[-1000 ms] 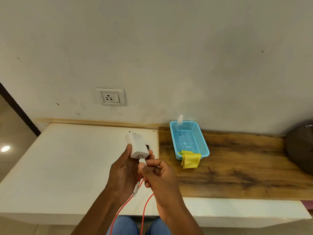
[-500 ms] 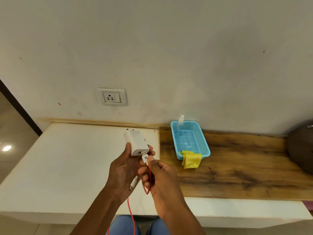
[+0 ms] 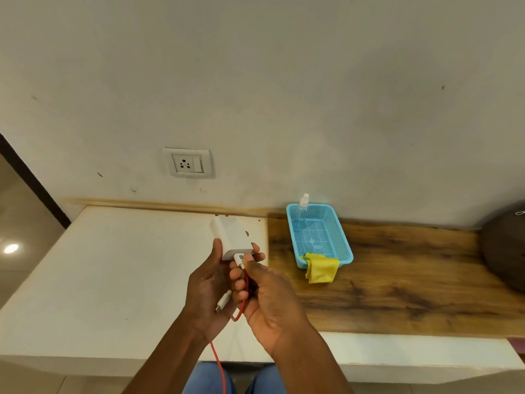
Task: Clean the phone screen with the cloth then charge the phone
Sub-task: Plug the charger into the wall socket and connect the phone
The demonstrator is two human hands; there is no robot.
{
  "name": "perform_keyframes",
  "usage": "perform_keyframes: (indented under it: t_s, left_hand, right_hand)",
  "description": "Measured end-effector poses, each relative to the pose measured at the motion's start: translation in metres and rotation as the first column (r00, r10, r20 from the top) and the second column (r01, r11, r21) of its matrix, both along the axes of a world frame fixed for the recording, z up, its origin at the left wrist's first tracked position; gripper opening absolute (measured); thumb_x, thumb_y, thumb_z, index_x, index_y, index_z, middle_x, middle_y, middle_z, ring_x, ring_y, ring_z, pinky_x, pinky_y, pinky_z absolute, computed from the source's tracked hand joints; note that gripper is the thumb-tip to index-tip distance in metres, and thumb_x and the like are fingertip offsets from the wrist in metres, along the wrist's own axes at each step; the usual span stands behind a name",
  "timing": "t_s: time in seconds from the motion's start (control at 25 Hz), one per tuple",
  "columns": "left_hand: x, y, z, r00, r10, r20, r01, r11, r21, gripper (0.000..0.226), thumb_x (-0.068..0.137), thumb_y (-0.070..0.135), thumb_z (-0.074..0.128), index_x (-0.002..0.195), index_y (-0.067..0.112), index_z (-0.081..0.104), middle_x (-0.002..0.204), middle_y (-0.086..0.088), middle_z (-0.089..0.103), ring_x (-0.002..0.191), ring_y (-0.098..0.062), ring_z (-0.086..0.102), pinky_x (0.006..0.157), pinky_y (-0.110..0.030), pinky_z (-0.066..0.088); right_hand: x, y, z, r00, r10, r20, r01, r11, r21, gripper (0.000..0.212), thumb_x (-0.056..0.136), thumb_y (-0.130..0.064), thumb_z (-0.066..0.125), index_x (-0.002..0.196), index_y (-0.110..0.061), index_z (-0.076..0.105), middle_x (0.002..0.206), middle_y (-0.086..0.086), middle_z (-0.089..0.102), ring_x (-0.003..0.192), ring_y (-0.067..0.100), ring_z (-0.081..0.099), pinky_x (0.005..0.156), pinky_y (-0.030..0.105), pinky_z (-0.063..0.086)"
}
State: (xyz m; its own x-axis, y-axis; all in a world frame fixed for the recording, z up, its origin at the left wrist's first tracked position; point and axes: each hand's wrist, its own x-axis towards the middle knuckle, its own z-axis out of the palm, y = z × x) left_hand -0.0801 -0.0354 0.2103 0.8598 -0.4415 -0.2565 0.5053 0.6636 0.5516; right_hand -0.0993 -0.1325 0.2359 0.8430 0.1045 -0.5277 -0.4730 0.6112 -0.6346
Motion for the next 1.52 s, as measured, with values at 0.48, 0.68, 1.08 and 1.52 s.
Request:
perform_keyframes:
  t_s: [0.48,0.68,1.08,1.52]
  left_hand:
    - [0.021,0.006,0.019,0.962,0.086,0.260,-0.229,0.773,0.592,0.051,0.069,0.046,0.058,0.113,0.021,0.056,0.095,-0.005,0.070,0.081,-0.016,0.069,0.073,-0.031,0.055]
    - [0.031,0.008,0.050,0.850,-0.055,0.525,-0.458,0.418,0.785,0.070,0.062,0.054,0.060,0.127,0.029,0.051,0.104,0.004,0.065,0.085,-0.013,0.067,0.058,-0.011,0.049]
    - [0.026,0.044,0.082,0.862,-0.120,0.493,-0.475,0.150,0.867,0.029,0.079,0.050,0.059,0.077,0.024,0.071,0.032,0.002,0.053,0.032,-0.006,0.049,0.060,-0.023,0.041]
    - [0.039,0.000,0.067,0.934,0.225,0.277,-0.356,0.608,0.710,0.050,0.069,0.047,0.068,0.106,0.013,0.065,0.045,0.004,0.061,0.024,-0.005,0.035,0.030,-0.012,0.031]
  right_hand:
    - [0.015,-0.003,0.007,0.998,0.047,0.051,-0.026,0.937,-0.348,0.018,0.094,-0.032,0.051,0.103,-0.017,0.058,0.095,0.009,0.072,0.081,0.018,0.070,0.069,0.029,0.058]
    - [0.027,-0.007,0.030,0.979,0.065,0.193,-0.013,0.965,-0.261,0.037,0.094,-0.033,0.048,0.121,-0.010,0.054,0.117,0.015,0.064,0.100,0.023,0.065,0.091,0.040,0.054]
    - [0.053,-0.031,0.027,0.953,0.040,0.301,0.096,0.901,-0.423,0.028,0.092,-0.048,0.046,0.094,-0.024,0.060,0.096,0.012,0.067,0.069,0.012,0.055,0.060,0.025,0.045]
    - [0.048,0.001,0.029,0.866,0.239,0.439,0.126,0.746,-0.654,0.038,0.098,-0.040,0.034,0.119,-0.016,0.054,0.118,0.008,0.063,0.101,0.018,0.064,0.081,0.023,0.056]
